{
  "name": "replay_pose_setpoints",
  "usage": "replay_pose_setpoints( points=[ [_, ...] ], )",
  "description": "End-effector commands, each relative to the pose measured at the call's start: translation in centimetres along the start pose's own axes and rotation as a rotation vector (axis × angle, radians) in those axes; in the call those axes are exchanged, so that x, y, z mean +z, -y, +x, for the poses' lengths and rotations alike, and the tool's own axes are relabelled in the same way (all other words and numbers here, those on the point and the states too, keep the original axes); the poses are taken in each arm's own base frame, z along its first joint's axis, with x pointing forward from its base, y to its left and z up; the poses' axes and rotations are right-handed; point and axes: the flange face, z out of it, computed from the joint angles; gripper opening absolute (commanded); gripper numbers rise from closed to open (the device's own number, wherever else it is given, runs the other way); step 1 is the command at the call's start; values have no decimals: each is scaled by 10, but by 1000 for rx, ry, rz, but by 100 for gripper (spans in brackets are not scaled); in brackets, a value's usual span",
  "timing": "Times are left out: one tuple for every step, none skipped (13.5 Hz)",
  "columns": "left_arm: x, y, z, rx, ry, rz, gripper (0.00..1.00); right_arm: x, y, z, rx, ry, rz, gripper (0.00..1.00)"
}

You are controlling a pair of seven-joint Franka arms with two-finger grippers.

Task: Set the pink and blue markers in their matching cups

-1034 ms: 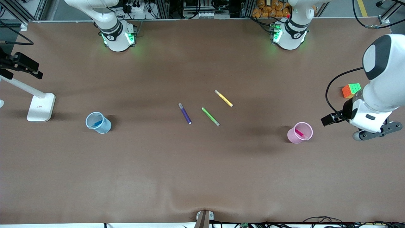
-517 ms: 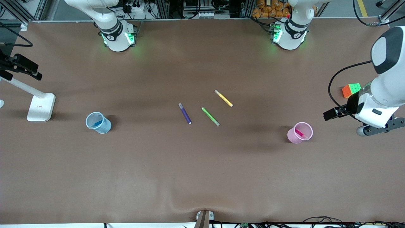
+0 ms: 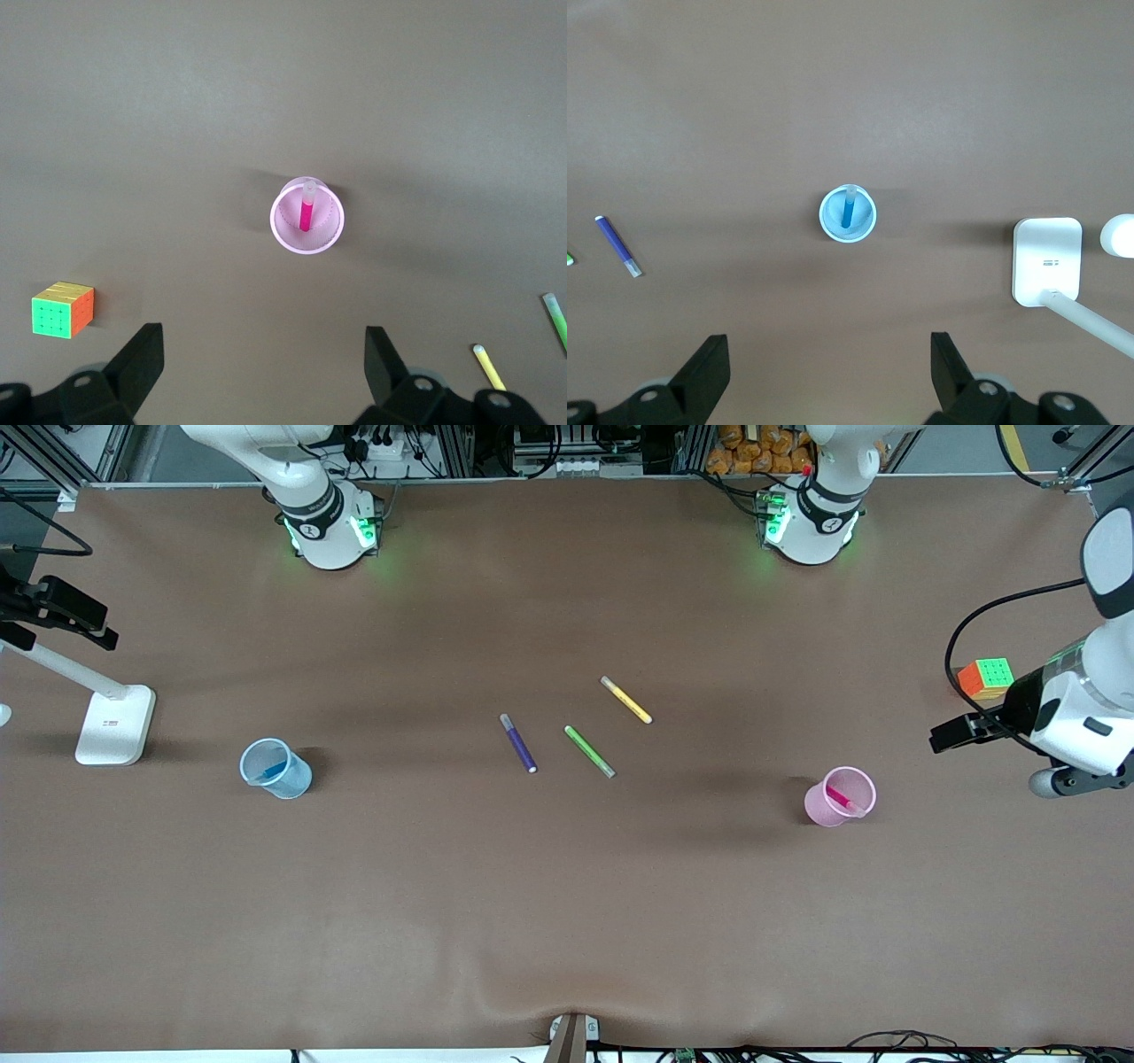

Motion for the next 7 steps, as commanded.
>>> replay_pose_setpoints(
  points=[
    [-21,5,-10,11,1,-10,100,2,-2,-3,-1,1,1,100],
    [-27,5,-14,11,-1,-6,100,2,-2,-3,-1,1,1,100],
    [-31,5,-20,17,15,2,100,2,-2,-3,-1,-1,1,100],
    [-35,6,-25,50,25,8,100,2,-2,-2,-1,-1,1,100],
    [-41,10,-31,92,31,15,100,2,-2,-2,-2,-2,1,100],
    [-45,19,-32,116,33,17,100,2,-2,-2,-2,-1,1,100],
    [-51,25,-35,128,25,17,100,2,-2,-2,-2,-2,1,100]
  ],
)
